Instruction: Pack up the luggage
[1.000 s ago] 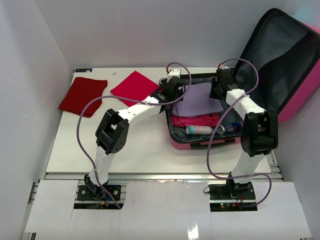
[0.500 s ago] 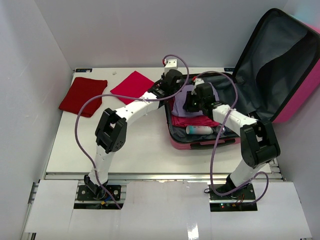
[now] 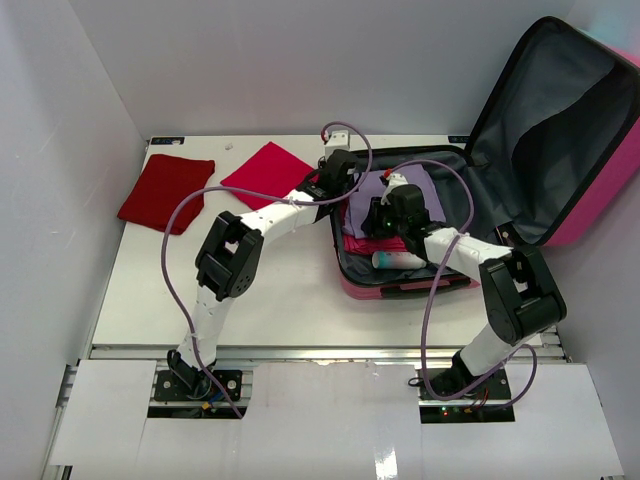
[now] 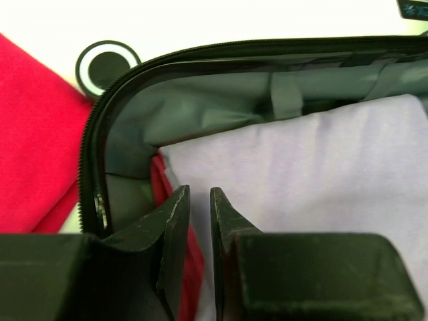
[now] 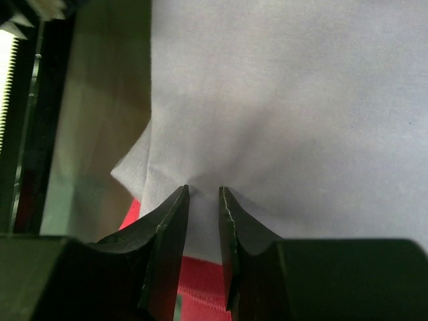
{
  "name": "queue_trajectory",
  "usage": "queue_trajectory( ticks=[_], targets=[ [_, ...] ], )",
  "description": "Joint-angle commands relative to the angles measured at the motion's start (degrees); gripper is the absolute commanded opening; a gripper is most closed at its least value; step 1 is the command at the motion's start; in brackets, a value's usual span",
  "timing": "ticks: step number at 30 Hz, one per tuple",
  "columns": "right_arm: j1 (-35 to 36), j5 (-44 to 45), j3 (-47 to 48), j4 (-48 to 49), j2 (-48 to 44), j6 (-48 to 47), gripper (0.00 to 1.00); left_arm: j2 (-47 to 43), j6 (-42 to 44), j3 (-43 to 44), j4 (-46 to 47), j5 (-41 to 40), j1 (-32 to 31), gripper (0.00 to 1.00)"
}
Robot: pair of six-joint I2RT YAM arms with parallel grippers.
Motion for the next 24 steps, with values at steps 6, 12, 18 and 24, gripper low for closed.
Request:
queue_trajectory(
  ticks=[6,12,18,24],
  targets=[
    [0.37,1.2,4.19,-7.78,-6.58,-0.85,0.4,0.35,0.09,3.95,-2.33,-1.75,-0.25,0.31],
    [0.46,5.11,8.83,-16.55,-12.7,-0.68,0.45,-13.87,2.21,-1.64,-2.93,-5.44,-1.12,0.37],
    [0.59,9.05,13.66,-26.61,-19.68,-0.07,0.56,-30.25,5.44,-10.56,-5.14,-12.55,1.59,0.57],
    [1.96,9.36,17.47,-34.61,-23.27,-1.84,0.62,-36.09,-2.98,-19.01,-12.41,-1.95,13.76,0.63]
  ],
)
